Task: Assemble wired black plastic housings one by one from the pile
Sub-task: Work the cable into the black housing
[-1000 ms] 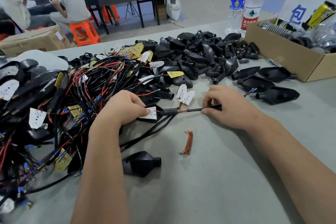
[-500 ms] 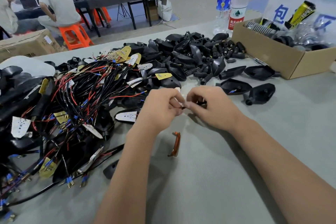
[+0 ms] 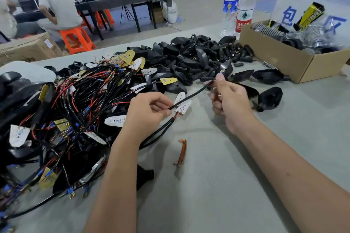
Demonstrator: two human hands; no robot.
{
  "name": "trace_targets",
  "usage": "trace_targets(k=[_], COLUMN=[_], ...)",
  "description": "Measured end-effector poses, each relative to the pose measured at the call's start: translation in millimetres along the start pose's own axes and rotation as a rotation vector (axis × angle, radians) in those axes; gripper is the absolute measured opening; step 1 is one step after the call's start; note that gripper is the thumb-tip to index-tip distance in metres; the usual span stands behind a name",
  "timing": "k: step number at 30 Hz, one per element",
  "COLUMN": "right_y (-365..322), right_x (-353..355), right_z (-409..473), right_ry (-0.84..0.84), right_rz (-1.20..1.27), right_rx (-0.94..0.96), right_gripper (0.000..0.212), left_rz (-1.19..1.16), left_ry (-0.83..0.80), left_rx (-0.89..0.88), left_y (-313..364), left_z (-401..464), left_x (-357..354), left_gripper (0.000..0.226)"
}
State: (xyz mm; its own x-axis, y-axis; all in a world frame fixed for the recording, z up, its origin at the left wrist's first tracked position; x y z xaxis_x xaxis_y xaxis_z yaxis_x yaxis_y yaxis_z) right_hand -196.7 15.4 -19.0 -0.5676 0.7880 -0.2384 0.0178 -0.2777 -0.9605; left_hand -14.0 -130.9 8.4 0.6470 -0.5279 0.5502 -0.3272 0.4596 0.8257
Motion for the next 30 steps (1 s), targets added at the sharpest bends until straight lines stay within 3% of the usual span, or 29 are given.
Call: trace_targets(k=[6,14,23,30], right_y=[-4,-6,-11,-10], right_x=[8,8,5,10], right_z=[3,1,-1,3], right_ry=[0.031,0.09,0.113,0.186], right_rz=[0.154,0.261,0.371,0.468], right_rx=[0.09,0.088,0.056,0.049], right_gripper=[0.022,0.018,0.019,0.019], left_rz=[0.04,0.086,0.313,0.217], left_ry=[-0.025,0.001,0.007,0.057], left_rx=[-0.007,-0.032,-0.034,-0.042], left_y=[-2,-2,-3,5], left_z=[-3,-2,-2,-2], left_x=[5,7,12,25], left_gripper=[0.03,0.024,0.041,0.026])
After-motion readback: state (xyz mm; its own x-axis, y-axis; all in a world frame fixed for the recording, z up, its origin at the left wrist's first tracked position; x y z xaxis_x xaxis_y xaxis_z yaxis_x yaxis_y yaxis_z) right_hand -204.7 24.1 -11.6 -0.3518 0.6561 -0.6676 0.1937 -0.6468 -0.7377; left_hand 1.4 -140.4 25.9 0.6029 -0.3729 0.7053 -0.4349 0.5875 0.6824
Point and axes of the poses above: each hand's wrist, its own z-axis towards the middle knuckle, its own x-axis out of the back of the hand, y = z × x, the point moved 3 cm from there along z, towards the middle knuckle, and after that the axes turned 8 degrees about x, right-handed, at the moved point
